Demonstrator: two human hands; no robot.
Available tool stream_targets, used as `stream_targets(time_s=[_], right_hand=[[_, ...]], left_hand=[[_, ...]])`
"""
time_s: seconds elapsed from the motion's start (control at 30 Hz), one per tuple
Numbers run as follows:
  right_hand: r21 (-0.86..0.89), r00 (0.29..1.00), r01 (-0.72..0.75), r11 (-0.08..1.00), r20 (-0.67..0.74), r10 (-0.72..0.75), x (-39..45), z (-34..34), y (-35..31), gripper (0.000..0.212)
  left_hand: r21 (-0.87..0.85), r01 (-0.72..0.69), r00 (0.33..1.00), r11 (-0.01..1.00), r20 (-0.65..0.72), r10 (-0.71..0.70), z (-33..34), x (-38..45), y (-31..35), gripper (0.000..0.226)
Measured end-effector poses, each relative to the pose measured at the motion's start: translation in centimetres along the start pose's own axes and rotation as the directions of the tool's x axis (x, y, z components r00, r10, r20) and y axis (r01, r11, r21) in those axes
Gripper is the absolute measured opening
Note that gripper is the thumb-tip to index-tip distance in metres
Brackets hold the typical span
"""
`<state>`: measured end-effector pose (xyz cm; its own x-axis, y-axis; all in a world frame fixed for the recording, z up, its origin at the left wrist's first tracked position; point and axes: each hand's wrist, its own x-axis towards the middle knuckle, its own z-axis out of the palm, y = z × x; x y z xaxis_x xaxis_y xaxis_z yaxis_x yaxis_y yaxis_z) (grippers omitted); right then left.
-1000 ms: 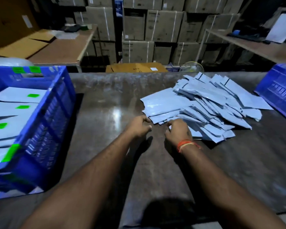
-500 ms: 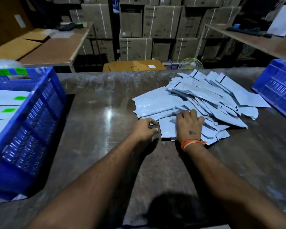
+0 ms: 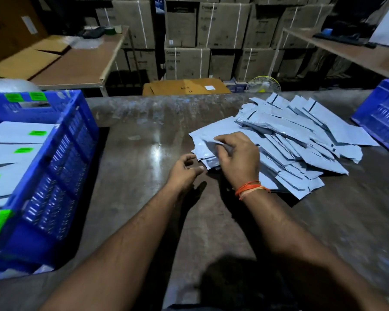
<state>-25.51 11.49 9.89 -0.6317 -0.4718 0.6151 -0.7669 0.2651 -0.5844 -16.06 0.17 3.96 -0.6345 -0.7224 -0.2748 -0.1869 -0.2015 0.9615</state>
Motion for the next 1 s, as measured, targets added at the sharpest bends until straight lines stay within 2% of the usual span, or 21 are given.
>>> stream_targets(time_s=[0.1, 0.27, 0.33, 0.4, 0.5, 0.6, 0.73, 0.87, 1.0], right_hand=[[0.019, 0.994, 0.001, 1.0, -0.105, 0.001, 0.8, -0.2, -0.9, 0.021], [0.07, 0.98, -0.124, 0.99, -0.147, 0.133, 1.5, 0.1, -0.4, 0.016], [0.074, 0.993, -0.077, 0.994, -0.081, 0.083, 0.9, 0.2, -0.3, 0.017], [0.081, 0.998, 0.026, 0.996, 0.048, -0.03, -0.5, 1.1, -0.6, 0.019], [0.059, 0.97, 0.128, 0.99, 0.202, -0.138, -3.3, 3.2, -1.5, 0.016], [0.063, 0.977, 0.109, 0.992, 0.178, -0.119, -4.7, 4.5, -2.5, 0.016], [0.168, 0.992, 0.006, 0.986, 0.127, -0.027, -3.8, 4.4, -4.3, 0.017], [0.461, 0.966, -0.246, 0.852, 0.189, 0.177, -2.5, 4.1, -5.8, 0.012], [0.664, 0.886, -0.437, 0.606, 0.199, 0.42, -3.1, 5.0, -5.9, 0.01]], left_hand=[[-0.084, 0.039, 0.999, 0.996, -0.022, -0.041, -1.5, -0.2, -0.1, 0.041], [-0.135, 0.082, 0.996, 0.987, -0.015, -0.085, -3.3, -0.7, -0.9, 0.033], [-0.122, 0.088, 0.995, 0.989, -0.024, -0.092, -4.0, -0.3, -1.6, 0.03], [-0.078, 0.064, 0.995, 0.995, -0.072, -0.07, -4.8, 0.4, -2.4, 0.026], [-0.023, 0.033, 0.985, 0.999, -0.169, -0.036, -6.3, 1.1, -3.1, 0.028], [0.012, 0.01, 0.976, 1.0, -0.218, -0.007, -8.2, 2.2, -4.2, 0.037], [0.015, -0.055, 0.975, 0.998, -0.213, 0.057, -9.3, 0.6, -3.1, 0.034], [-0.012, -0.108, 0.984, 0.994, -0.145, 0.105, -9.8, -0.9, -3.0, 0.04], [-0.112, -0.1, 0.988, 0.989, -0.13, 0.085, -10.8, -2.2, -3.5, 0.044]])
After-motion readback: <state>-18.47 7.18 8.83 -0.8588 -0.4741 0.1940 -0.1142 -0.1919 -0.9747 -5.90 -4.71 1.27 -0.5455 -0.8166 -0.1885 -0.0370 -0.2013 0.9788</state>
